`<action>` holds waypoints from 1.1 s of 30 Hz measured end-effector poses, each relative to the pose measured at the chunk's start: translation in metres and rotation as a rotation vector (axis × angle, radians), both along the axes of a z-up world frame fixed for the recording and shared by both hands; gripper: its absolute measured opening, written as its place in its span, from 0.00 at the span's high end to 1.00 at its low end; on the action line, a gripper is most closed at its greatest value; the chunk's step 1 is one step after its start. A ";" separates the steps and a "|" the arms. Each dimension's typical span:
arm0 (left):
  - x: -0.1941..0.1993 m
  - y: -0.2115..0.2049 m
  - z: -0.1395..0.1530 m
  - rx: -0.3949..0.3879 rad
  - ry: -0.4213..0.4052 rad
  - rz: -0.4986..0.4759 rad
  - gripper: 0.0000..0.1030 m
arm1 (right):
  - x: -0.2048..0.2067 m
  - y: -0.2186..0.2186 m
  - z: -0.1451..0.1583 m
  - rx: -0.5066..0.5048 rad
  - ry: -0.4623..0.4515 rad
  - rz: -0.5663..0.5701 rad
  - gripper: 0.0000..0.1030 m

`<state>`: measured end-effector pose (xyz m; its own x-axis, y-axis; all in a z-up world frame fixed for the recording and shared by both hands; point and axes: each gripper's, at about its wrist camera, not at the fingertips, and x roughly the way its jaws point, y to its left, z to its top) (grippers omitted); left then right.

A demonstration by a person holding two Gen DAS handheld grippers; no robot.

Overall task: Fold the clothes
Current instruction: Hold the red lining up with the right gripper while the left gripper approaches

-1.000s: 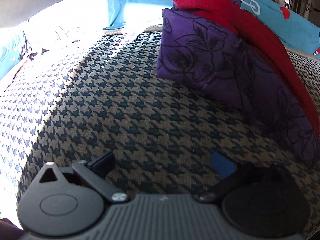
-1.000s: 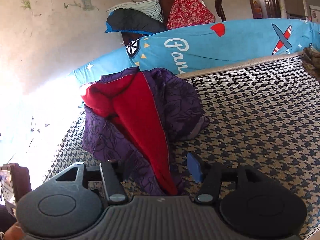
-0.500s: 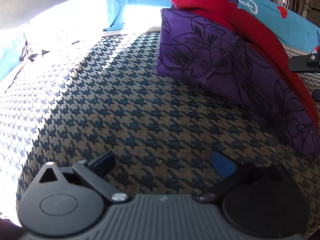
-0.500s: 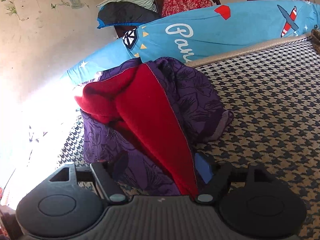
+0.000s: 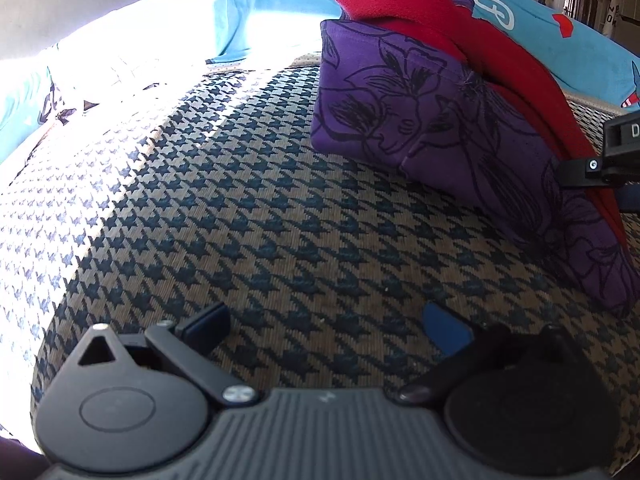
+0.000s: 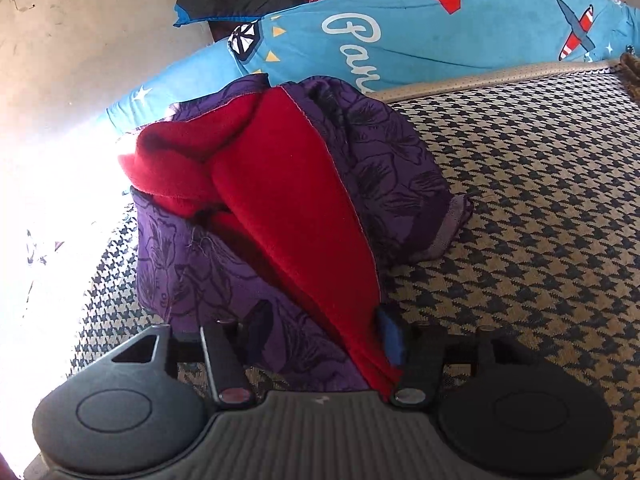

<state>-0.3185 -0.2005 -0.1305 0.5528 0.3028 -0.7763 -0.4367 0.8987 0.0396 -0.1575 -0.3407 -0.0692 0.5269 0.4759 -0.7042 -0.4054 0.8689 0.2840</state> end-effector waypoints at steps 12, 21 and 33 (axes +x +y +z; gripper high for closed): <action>0.001 0.009 0.005 -0.023 0.011 0.036 0.00 | -0.016 -0.013 0.013 0.050 -0.105 0.115 0.88; 0.005 0.031 0.036 -0.031 -0.044 0.057 0.00 | -0.041 -0.020 0.017 0.007 -0.142 0.345 0.91; 0.043 0.059 0.101 -0.062 -0.131 0.005 0.00 | -0.043 -0.030 0.022 -0.015 -0.119 0.385 0.71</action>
<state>-0.2751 -0.1412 -0.0292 0.6489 0.2598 -0.7151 -0.4391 0.8955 -0.0732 -0.2003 -0.3703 -0.0473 0.3903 0.6449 -0.6571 -0.7316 0.6505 0.2038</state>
